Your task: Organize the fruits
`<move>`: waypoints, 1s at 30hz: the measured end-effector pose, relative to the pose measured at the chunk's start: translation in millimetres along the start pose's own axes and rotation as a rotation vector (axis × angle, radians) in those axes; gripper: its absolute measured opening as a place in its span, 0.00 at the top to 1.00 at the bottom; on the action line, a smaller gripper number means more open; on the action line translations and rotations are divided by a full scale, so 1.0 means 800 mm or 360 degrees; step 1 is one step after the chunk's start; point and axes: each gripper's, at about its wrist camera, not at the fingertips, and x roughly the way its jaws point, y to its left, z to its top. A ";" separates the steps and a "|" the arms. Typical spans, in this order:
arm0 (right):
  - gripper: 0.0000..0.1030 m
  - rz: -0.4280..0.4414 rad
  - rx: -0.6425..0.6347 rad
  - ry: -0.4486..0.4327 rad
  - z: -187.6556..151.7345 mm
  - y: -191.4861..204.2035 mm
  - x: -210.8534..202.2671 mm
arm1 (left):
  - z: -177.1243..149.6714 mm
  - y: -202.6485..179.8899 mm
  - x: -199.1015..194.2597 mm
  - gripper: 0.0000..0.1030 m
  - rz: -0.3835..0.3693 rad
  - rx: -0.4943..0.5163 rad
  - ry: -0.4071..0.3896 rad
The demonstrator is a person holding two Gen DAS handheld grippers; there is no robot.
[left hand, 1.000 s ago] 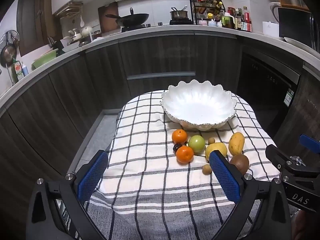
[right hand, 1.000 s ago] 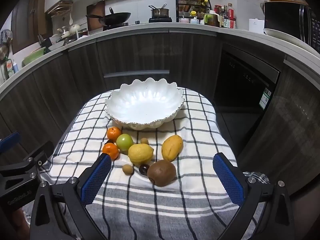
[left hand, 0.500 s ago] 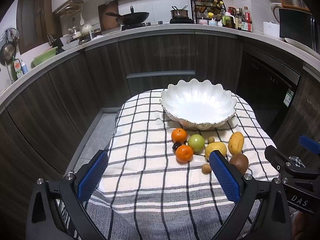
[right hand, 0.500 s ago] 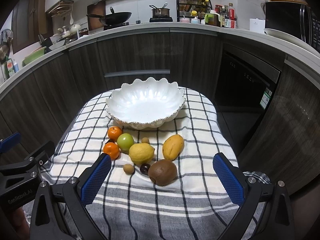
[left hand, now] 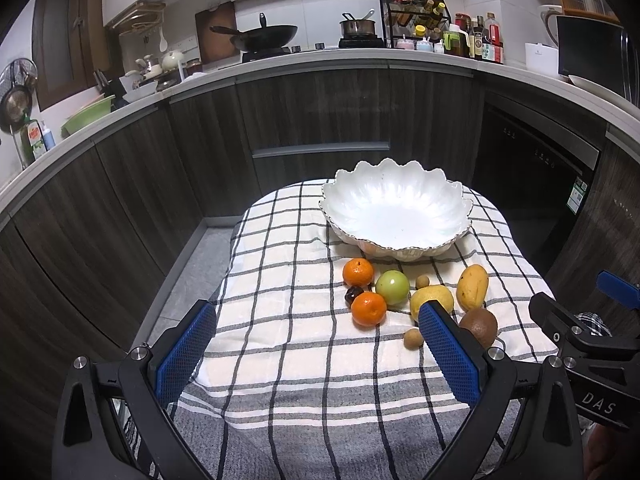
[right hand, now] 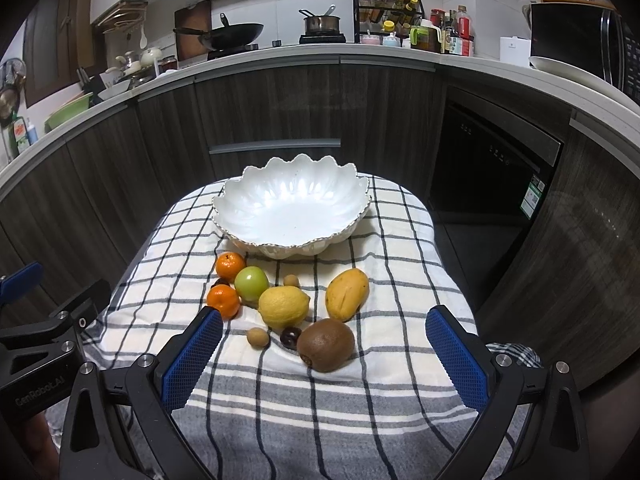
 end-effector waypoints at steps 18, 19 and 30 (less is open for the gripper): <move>0.00 -0.0011 0.0010 0.0002 -0.002 0.000 0.003 | 0.007 0.005 0.002 0.00 0.0004 -0.0007 -0.0007; 0.00 -0.0012 0.0010 0.0002 -0.001 0.000 0.003 | 0.006 0.005 0.002 0.00 0.0004 -0.0007 -0.0007; 0.00 -0.0039 0.0035 0.0001 0.001 -0.007 0.007 | 0.005 0.008 0.005 0.00 0.0014 -0.0013 -0.0007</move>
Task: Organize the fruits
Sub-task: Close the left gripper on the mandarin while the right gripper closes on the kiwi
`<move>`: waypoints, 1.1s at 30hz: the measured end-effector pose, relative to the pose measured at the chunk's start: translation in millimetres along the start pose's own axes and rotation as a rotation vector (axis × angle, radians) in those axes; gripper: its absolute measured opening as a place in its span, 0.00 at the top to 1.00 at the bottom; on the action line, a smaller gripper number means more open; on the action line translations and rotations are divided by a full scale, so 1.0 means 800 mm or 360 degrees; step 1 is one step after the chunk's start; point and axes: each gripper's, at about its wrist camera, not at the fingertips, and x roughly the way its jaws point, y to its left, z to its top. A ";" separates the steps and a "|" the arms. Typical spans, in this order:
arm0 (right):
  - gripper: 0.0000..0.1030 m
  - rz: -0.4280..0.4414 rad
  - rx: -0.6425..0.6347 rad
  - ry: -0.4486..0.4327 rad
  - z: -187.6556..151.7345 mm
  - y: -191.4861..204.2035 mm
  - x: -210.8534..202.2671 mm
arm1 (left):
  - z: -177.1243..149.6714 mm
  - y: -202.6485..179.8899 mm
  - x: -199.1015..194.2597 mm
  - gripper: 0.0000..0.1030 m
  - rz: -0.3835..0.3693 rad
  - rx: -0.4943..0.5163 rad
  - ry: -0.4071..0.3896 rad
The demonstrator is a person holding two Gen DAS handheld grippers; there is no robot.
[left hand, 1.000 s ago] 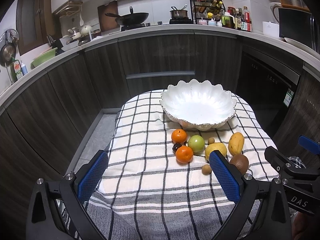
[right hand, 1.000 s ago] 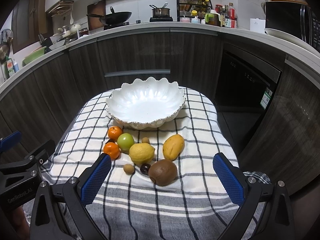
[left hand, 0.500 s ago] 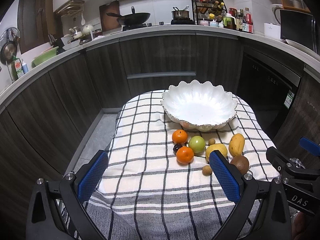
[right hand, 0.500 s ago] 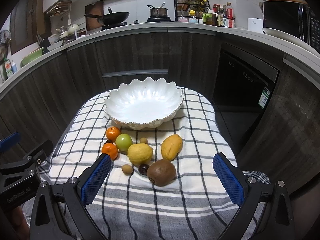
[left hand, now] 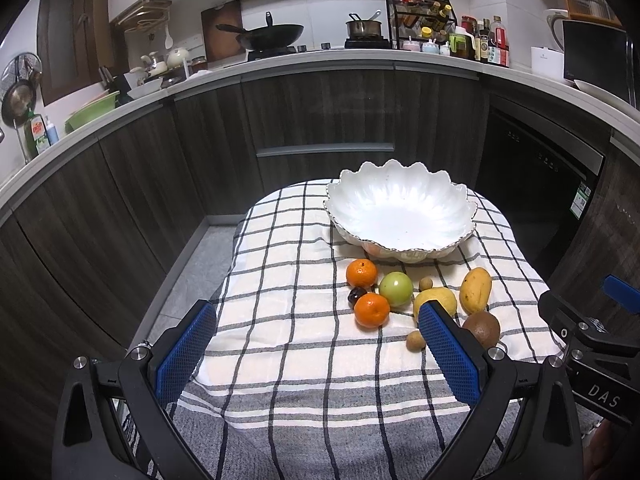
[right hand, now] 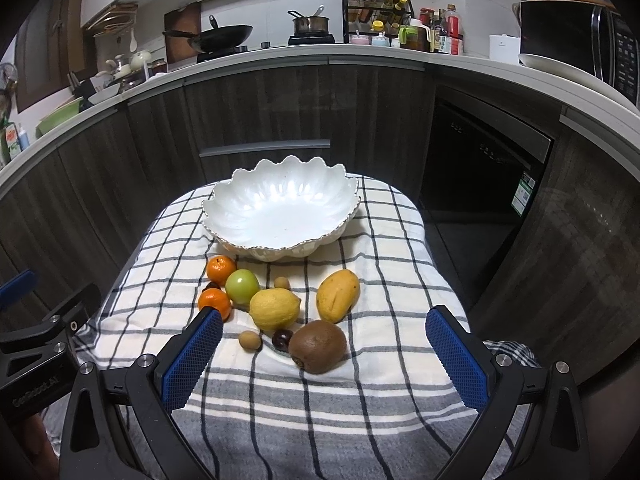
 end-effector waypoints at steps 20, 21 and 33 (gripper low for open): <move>0.00 -0.0008 -0.0001 0.0049 0.002 0.006 0.024 | -0.005 -0.002 0.028 0.00 0.0009 -0.0011 0.0042; 0.00 -0.0008 0.0000 0.0055 0.002 0.006 0.026 | -0.005 -0.001 0.028 0.00 0.0007 -0.0011 0.0046; 0.00 -0.0031 0.0006 0.0136 -0.005 0.004 0.071 | -0.004 -0.005 0.066 0.00 0.0018 0.0007 0.0057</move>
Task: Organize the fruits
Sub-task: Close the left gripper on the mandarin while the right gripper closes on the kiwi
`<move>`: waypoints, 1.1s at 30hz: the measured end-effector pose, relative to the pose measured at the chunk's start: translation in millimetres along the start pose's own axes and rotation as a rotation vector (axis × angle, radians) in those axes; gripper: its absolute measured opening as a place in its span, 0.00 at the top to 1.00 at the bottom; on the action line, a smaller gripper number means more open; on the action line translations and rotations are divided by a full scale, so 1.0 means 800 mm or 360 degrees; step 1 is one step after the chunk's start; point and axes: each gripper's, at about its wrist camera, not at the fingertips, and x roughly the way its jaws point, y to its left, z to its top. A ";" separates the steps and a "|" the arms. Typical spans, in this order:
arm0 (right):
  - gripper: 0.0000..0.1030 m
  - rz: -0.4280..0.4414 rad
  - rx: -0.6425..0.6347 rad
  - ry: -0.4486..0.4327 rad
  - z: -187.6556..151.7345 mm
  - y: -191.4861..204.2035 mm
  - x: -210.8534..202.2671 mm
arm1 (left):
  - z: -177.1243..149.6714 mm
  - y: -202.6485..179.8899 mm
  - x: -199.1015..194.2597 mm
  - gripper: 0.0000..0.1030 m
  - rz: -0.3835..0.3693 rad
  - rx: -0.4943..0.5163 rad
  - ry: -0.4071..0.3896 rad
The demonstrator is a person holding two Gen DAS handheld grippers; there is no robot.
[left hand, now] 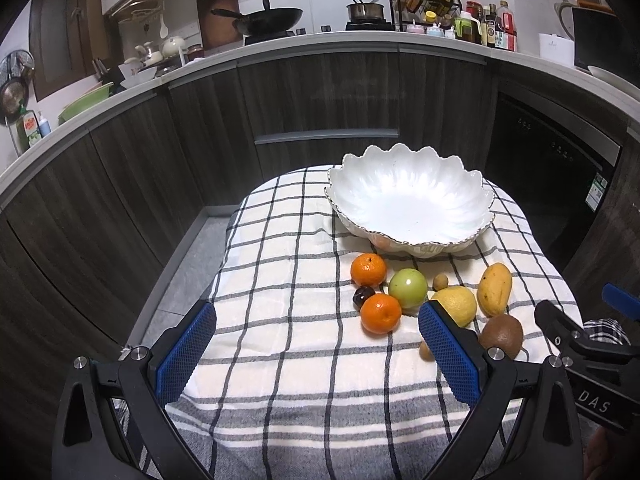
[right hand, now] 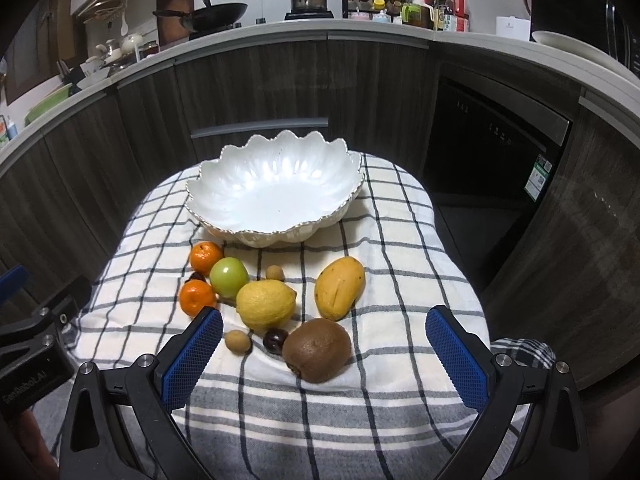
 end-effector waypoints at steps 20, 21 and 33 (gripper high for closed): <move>0.15 -0.0030 0.0011 0.0309 -0.032 0.001 0.120 | -0.020 -0.019 0.094 0.00 0.0004 0.0054 0.0129; 0.15 -0.0031 0.0010 0.0324 -0.034 0.001 0.124 | -0.021 -0.019 0.097 0.00 0.0000 0.0054 0.0139; 0.22 0.0081 0.0051 0.0344 -0.038 0.005 0.135 | -0.027 -0.020 0.117 0.00 -0.0043 0.0043 0.0203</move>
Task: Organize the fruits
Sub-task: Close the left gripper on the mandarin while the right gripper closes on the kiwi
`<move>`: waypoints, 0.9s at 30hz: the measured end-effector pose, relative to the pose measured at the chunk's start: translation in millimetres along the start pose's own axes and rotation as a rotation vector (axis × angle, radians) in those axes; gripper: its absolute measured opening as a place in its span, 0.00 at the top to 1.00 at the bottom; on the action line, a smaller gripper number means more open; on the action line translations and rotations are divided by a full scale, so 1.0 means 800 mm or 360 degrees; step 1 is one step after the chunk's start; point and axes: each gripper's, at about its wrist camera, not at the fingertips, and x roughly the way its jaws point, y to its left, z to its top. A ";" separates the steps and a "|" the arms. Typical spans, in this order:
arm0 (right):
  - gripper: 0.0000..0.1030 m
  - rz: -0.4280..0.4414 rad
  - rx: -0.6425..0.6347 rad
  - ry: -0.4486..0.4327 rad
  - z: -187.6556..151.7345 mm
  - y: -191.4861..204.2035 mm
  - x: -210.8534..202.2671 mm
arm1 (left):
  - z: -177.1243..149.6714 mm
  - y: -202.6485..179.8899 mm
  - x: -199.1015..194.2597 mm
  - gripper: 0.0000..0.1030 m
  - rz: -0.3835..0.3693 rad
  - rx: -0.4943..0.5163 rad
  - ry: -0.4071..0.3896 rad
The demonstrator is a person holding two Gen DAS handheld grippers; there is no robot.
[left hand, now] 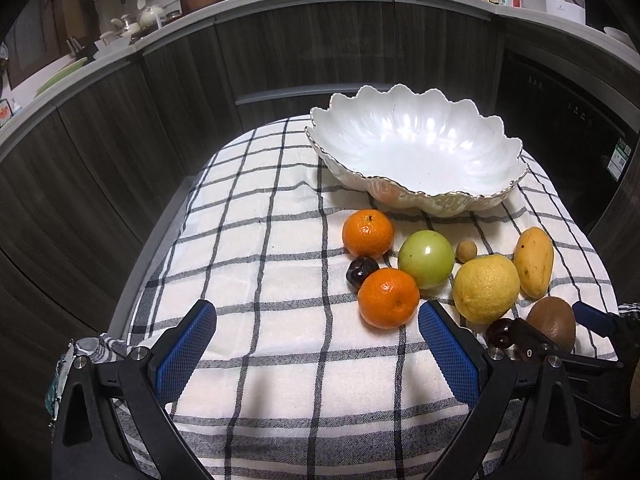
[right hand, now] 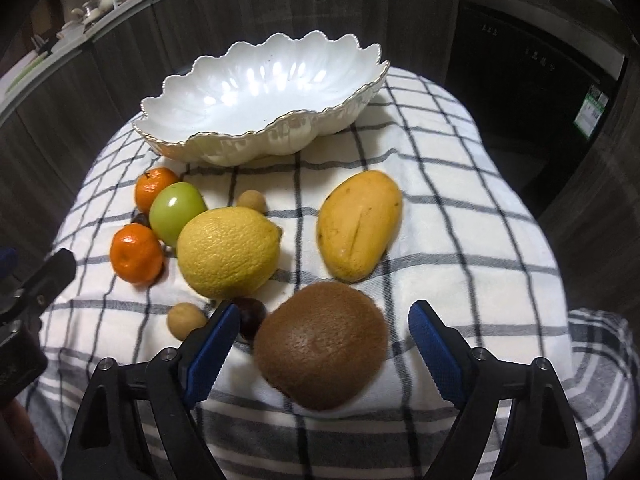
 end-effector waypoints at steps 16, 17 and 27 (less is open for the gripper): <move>0.31 0.0167 0.0072 0.0016 -0.001 -0.010 0.004 | 0.001 -0.011 -0.009 0.00 -0.0031 0.0036 -0.0023; 0.34 0.0175 0.0070 0.0011 -0.001 -0.009 0.003 | 0.001 -0.011 -0.009 0.00 -0.0029 0.0037 -0.0027; 0.39 0.0125 0.0060 0.0025 -0.004 -0.008 -0.008 | 0.004 -0.013 -0.016 0.00 -0.0039 0.0047 -0.0054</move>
